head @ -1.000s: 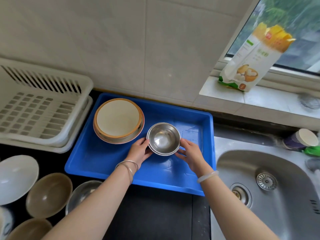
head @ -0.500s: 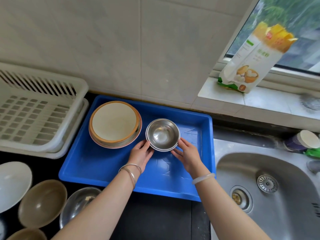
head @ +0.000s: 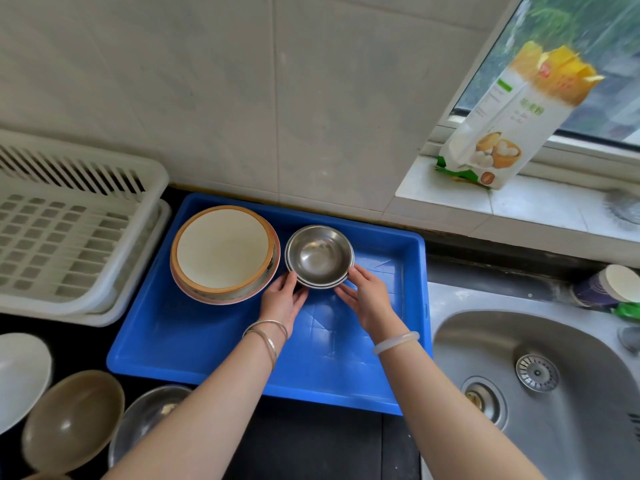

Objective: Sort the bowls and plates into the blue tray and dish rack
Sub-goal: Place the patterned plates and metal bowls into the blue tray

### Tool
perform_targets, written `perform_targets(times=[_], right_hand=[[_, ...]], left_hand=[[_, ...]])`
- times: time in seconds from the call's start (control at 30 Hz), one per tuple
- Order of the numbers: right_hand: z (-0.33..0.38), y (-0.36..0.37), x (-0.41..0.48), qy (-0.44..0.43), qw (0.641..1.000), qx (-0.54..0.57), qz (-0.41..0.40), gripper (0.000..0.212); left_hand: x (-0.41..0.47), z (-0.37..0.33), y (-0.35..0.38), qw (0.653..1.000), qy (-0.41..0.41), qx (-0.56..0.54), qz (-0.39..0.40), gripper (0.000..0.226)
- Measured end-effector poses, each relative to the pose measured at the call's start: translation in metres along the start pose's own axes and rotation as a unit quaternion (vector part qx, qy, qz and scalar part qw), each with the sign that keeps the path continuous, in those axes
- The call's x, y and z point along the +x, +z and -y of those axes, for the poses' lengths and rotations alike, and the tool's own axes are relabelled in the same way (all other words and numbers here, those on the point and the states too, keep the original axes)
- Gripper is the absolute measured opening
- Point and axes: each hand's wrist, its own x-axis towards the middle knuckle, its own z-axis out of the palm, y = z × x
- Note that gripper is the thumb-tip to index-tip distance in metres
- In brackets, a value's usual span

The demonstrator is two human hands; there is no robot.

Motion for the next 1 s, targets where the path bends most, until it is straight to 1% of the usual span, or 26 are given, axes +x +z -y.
perform_targets(times=[0.07, 0.2, 0.3, 0.4, 0.47, 0.53, 0.67, 0.8, 0.9, 1.0], right_hand=[[0.001, 0.001, 0.0, 0.0, 1.0, -0.004, -0.002, 0.028], [0.002, 0.0, -0.006, -0.003, 1.0, -0.025, 0.008, 0.017], [0.004, 0.001, -0.011, -0.005, 0.998, -0.058, -0.001, 0.021], [0.006, 0.001, -0.02, -0.006, 0.995, -0.098, -0.029, 0.027], [0.004, -0.002, -0.03, -0.013, 0.991, -0.125, -0.045, 0.029], [0.001, -0.004, -0.044, -0.029, 0.987, -0.149, -0.043, 0.029], [-0.006, -0.002, -0.08, -0.077, 0.975, -0.21, -0.006, 0.025], [-0.024, 0.009, -0.121, -0.109, 0.951, -0.281, 0.061, 0.019], [-0.05, 0.021, -0.148, -0.111, 0.925, -0.347, 0.112, 0.019], [-0.083, 0.032, -0.167, -0.103, 0.88, -0.435, 0.164, 0.02]], left_hand=[[-0.001, -0.001, 0.001, 1.0, 0.001, 0.002, -0.005, 0.034], [-0.003, -0.001, 0.003, 1.0, 0.004, 0.003, -0.018, 0.036], [-0.005, -0.001, 0.004, 0.999, 0.01, 0.011, -0.033, 0.036], [-0.012, 0.0, 0.0, 0.998, 0.019, 0.033, -0.049, 0.037], [-0.02, 0.002, -0.006, 0.996, 0.028, 0.059, -0.054, 0.041], [-0.032, 0.002, -0.015, 0.993, 0.045, 0.101, -0.048, 0.043], [-0.065, -0.001, -0.035, 0.976, 0.099, 0.191, -0.037, 0.038], [-0.108, -0.002, -0.068, 0.942, 0.163, 0.288, -0.057, 0.029], [-0.141, 0.0, -0.098, 0.916, 0.193, 0.339, -0.095, 0.026], [-0.171, 0.008, -0.135, 0.896, 0.213, 0.366, -0.134, 0.026]])
